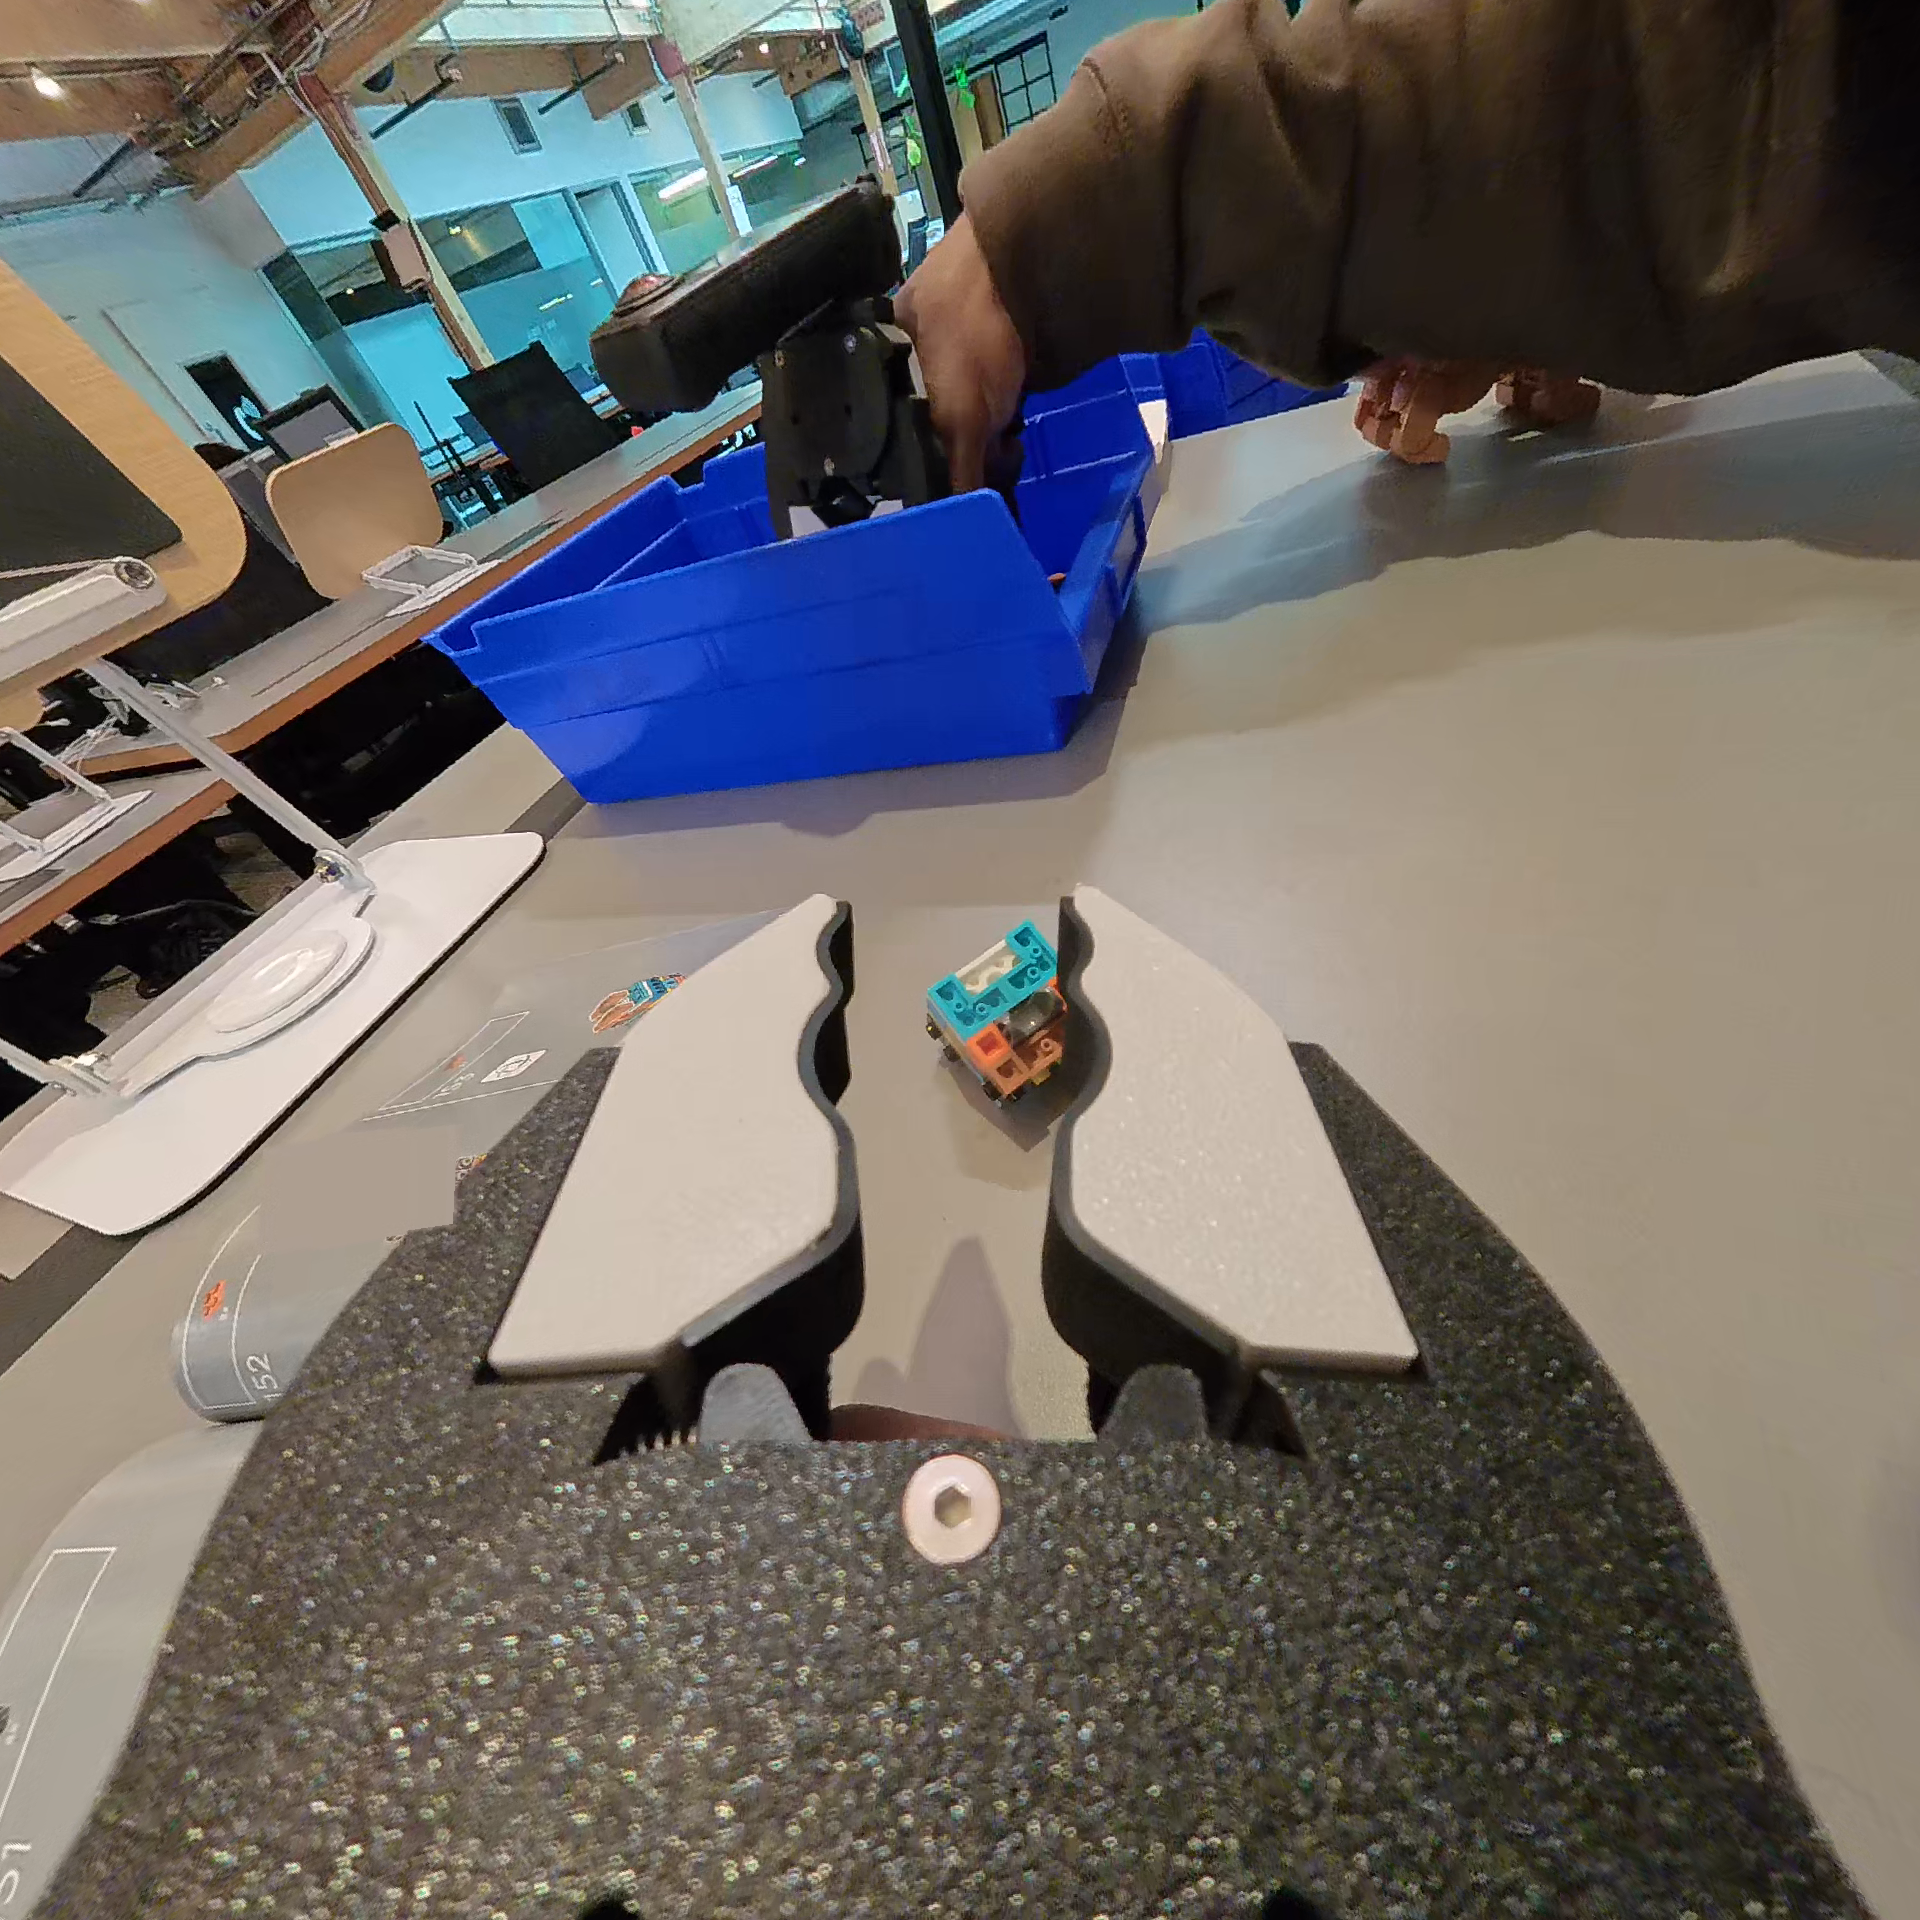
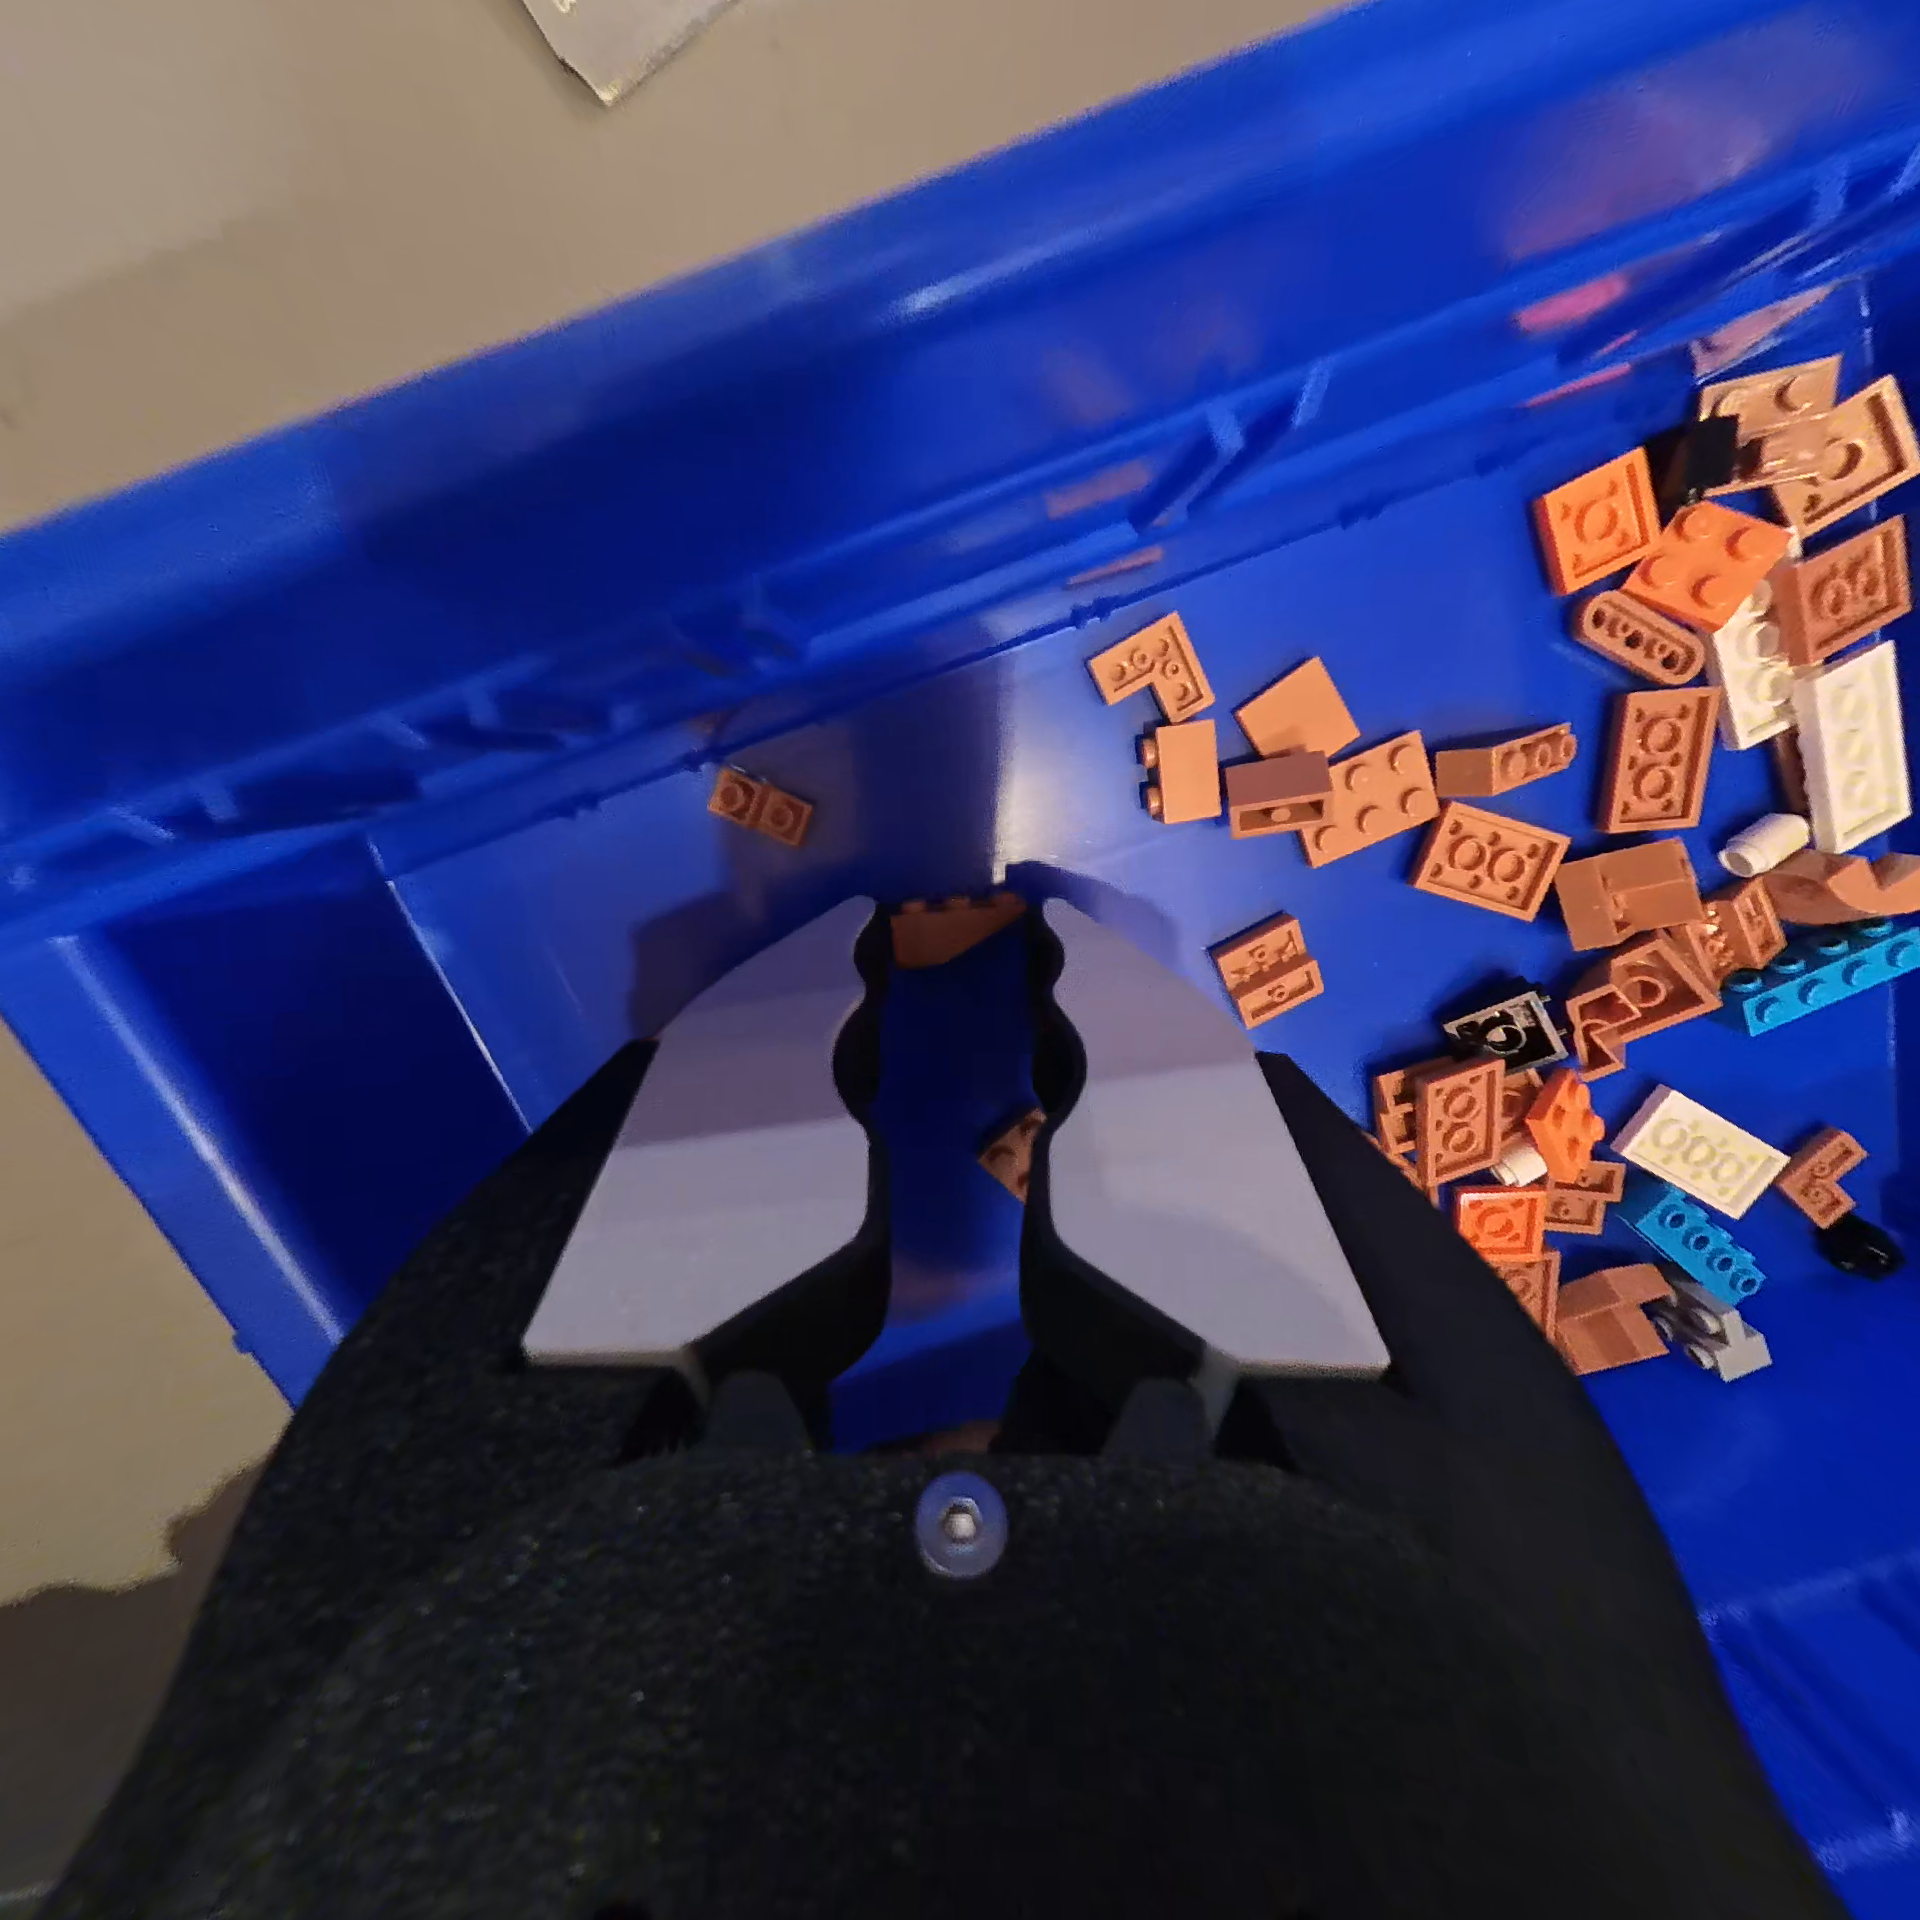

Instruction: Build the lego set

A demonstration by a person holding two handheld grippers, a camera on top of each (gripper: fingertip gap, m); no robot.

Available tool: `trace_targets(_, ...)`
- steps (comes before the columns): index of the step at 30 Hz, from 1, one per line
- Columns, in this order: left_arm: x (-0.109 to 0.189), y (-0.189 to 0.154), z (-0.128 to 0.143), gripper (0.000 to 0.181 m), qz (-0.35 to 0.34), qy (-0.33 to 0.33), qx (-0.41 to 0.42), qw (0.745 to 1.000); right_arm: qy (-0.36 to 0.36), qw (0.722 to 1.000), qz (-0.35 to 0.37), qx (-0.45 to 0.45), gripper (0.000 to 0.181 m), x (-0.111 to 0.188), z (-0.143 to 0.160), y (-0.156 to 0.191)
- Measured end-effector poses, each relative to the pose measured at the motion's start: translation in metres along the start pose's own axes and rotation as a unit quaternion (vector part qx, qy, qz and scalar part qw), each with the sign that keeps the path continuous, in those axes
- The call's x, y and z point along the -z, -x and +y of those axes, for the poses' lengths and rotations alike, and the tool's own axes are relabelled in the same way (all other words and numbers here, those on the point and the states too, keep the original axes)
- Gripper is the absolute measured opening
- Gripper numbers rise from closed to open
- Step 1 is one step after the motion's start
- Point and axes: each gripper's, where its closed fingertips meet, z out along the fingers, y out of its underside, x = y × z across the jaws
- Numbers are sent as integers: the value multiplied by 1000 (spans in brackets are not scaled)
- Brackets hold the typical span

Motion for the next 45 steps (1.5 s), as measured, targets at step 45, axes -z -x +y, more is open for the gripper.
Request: trace_targets(45, -1, 1, 2, 37, -9, 5, -6, 1000, -184, 981, -36, 57, 25, 3, -27, 204)
